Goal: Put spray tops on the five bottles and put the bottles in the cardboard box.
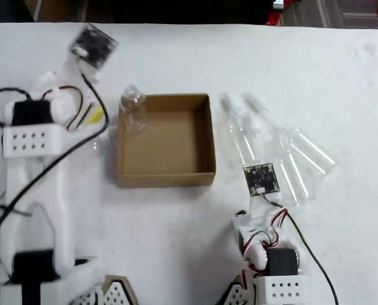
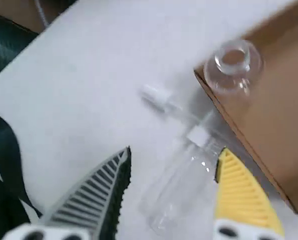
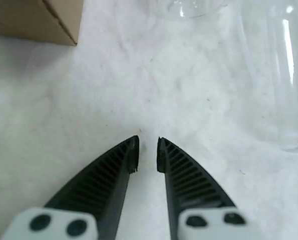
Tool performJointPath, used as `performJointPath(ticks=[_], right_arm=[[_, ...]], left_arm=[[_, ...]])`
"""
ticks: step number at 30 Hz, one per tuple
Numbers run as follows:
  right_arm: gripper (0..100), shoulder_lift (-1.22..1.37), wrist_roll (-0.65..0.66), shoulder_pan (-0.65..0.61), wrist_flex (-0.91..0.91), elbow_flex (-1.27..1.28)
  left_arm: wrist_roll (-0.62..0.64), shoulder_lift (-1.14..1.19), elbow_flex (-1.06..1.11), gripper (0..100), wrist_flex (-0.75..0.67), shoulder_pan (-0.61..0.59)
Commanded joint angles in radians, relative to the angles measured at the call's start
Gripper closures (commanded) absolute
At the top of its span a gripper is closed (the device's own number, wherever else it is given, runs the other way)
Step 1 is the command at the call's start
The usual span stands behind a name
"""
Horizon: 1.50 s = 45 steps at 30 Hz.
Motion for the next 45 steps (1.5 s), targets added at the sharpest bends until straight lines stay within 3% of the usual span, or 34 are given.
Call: performJointPath(ticks=[1, 15, 27, 45], right_arm=[[95.4, -0.001, -0.003, -0.001, 0.004, 0.009], [95.4, -0.001, -0.003, -0.001, 0.004, 0.009], [95.4, -0.001, -0.003, -0.001, 0.004, 0.009], [95.4, -0.001, -0.003, 0.001, 0.004, 0.009]], left_arm=[[-0.163, 0.094, -0.103, 74, 0.115, -0.010], [-0.377, 0.473, -0.272, 74, 0.153, -0.008], [-0.376, 0.727, -0.453, 74, 0.163, 0.010], [-0.377, 0.745, -0.420, 74, 0.155, 0.042]])
